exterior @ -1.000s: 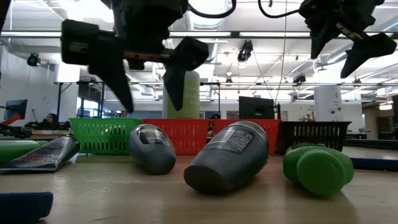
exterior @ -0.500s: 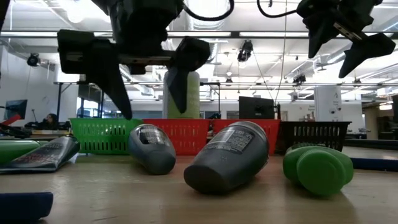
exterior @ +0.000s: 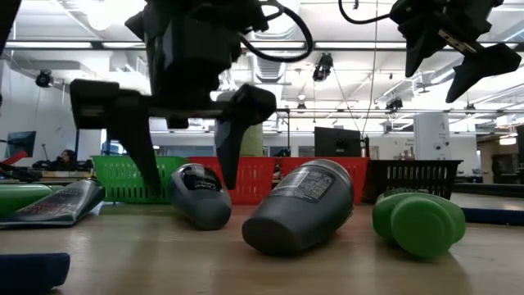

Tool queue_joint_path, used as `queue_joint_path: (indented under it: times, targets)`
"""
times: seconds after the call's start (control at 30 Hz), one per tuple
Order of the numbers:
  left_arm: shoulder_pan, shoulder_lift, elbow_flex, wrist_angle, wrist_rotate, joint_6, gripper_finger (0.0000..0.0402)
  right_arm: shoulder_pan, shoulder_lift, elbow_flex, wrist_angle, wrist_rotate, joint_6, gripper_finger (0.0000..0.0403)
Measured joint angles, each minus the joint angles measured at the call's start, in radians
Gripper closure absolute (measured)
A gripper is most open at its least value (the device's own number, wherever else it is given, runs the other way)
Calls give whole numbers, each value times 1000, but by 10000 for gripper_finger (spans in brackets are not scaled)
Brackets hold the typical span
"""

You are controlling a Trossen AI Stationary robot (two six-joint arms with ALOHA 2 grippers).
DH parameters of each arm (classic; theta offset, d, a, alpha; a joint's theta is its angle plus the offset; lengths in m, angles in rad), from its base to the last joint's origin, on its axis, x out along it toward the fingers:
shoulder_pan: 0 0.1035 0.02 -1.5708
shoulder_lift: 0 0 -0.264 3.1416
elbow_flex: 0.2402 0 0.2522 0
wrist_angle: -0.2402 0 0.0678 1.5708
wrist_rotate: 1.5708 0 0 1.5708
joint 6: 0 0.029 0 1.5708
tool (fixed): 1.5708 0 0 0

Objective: Pick & Place Travel size toiletries
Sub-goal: Put the gray deodorant into the green bin

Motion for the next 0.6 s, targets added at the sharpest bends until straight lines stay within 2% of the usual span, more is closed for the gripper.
queue_joint_path:
  times: [0.23, 0.6]
  targets:
    - [0, 12, 1, -1, -2, -3, 94, 0, 0, 0, 0, 7, 0, 35]
    - [0, 12, 1, -1, -2, -6, 187, 0, 0, -2, -1, 10, -11, 35]
